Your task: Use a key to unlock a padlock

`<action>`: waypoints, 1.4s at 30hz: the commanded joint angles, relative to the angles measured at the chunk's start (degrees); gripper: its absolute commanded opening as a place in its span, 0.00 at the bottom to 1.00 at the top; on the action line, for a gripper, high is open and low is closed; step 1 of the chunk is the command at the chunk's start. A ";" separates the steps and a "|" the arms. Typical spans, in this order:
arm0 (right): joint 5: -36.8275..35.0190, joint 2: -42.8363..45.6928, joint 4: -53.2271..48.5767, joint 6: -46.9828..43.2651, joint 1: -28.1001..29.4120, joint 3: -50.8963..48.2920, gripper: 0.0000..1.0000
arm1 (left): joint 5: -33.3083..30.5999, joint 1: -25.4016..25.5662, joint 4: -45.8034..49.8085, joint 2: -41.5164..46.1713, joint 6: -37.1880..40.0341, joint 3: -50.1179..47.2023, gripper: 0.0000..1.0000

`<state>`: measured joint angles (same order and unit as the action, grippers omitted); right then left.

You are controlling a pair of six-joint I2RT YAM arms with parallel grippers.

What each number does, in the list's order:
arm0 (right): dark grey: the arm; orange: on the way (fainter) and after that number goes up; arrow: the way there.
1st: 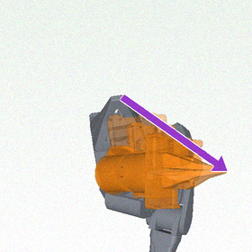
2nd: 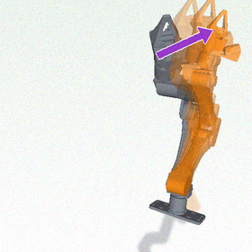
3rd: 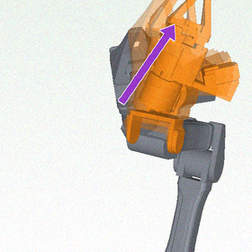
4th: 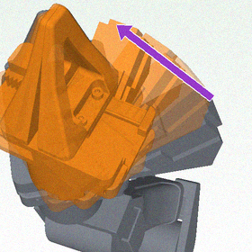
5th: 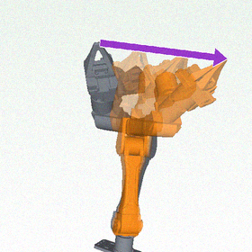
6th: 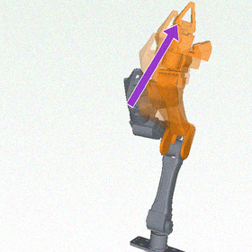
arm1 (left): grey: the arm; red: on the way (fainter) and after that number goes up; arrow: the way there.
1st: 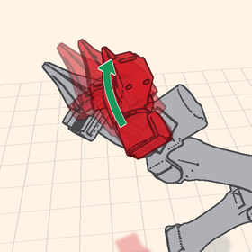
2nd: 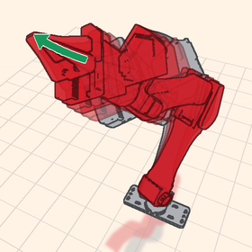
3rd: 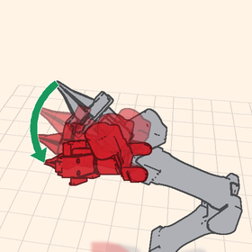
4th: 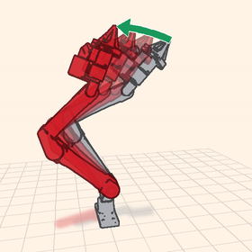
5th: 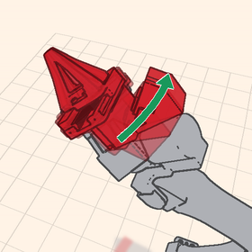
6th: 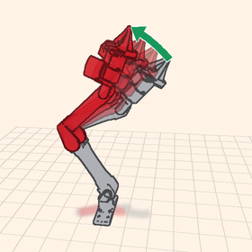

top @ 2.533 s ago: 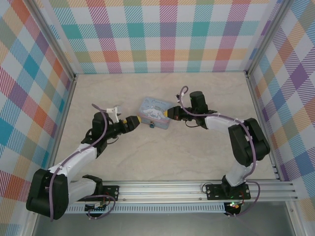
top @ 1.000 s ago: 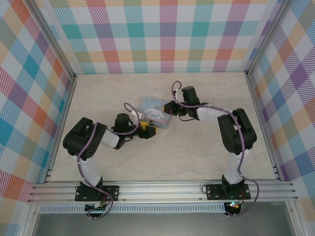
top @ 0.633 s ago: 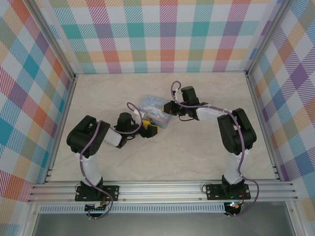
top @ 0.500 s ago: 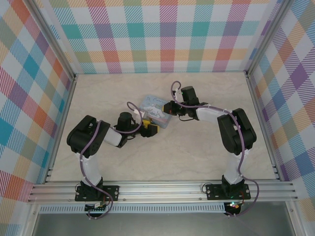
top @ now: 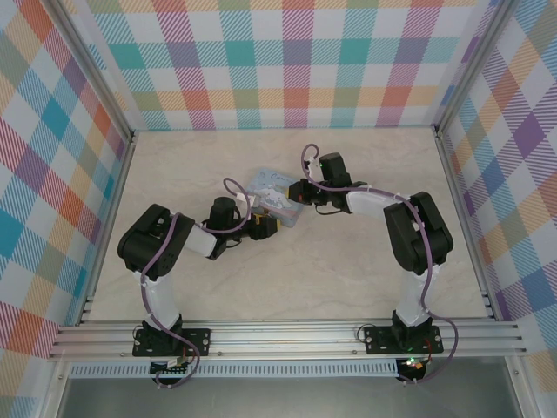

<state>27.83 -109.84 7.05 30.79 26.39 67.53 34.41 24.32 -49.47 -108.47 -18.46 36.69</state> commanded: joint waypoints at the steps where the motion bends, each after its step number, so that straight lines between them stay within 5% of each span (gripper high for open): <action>1: 0.29 -0.94 -2.74 -0.05 1.12 -0.72 0.02 | -0.37 1.00 2.81 1.06 -1.38 0.57 0.59; 24: 0.35 -0.56 -2.39 -0.02 1.30 -0.91 0.02 | -1.98 0.99 1.27 2.62 -5.70 0.58 0.12; 32: 1.96 2.56 1.43 0.77 -0.40 -3.10 0.02 | -1.95 0.97 -2.96 2.09 -14.20 -0.21 0.08; 42: 13.32 17.49 -1.36 -5.97 -4.20 -12.82 0.03 | -0.08 1.02 5.97 7.96 -18.73 0.52 0.04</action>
<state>34.35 -96.36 7.84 28.56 22.17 57.17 32.40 24.69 -43.72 -103.81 -35.00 36.91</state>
